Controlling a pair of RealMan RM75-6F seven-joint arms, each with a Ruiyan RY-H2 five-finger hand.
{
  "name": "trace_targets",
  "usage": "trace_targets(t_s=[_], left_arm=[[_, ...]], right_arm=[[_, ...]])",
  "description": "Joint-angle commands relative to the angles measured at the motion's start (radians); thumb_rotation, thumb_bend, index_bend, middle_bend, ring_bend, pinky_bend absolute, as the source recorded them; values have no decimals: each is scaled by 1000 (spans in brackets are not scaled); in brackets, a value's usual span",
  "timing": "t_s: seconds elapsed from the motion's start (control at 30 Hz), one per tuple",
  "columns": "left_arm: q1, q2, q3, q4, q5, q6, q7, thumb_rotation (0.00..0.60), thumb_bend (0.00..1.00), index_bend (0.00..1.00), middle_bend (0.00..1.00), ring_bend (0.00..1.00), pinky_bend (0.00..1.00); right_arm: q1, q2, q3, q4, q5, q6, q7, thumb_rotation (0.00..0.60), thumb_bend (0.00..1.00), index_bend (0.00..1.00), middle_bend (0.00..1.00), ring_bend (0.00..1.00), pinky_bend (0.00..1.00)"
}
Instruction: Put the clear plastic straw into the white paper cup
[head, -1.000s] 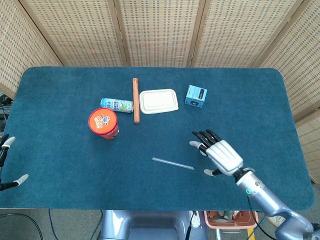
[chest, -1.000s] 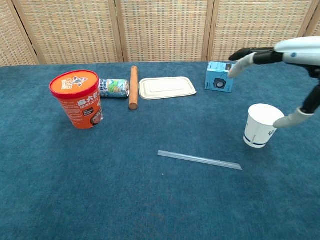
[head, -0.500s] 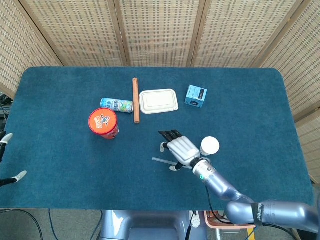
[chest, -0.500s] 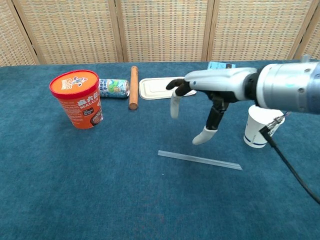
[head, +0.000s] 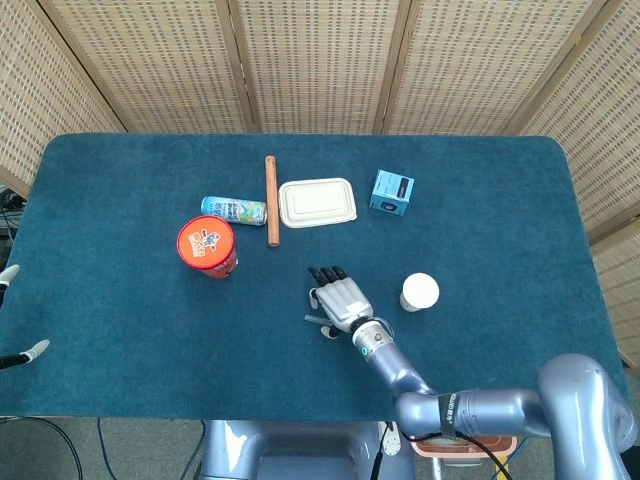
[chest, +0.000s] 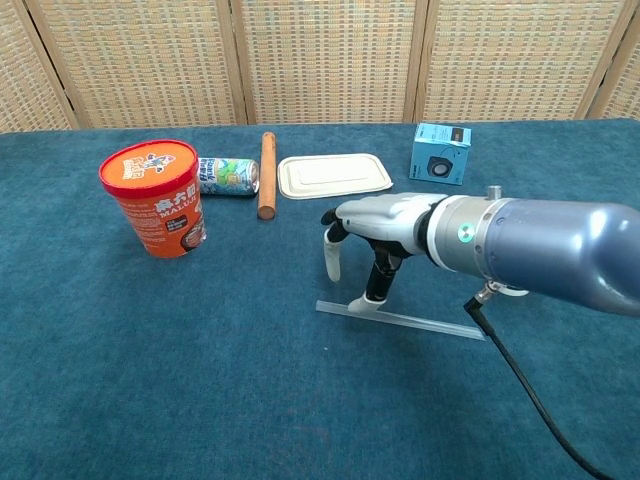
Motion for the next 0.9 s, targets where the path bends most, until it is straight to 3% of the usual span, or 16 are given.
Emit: trace_targets(t_s=[0.03,0.7,0.9], left_arm=[[-1,0,0,0,-1,-2,-1,600,121,0,0,0,0],[-4,3,1,0,-3,-11,-9,600,122,0,0,0,0],[-4,4,1,-1,-4,-11,-13,600,121,0,0,0,0]], right_arm=[[4,-18,-5,20,8,-1,8,600,331,460,0,0,0],[-14,-99,-34,128,-35,8,57,600,332,500,0,0,0],[-13,-114,-43,153,-35,6,43,600,374,500,0,0,0]])
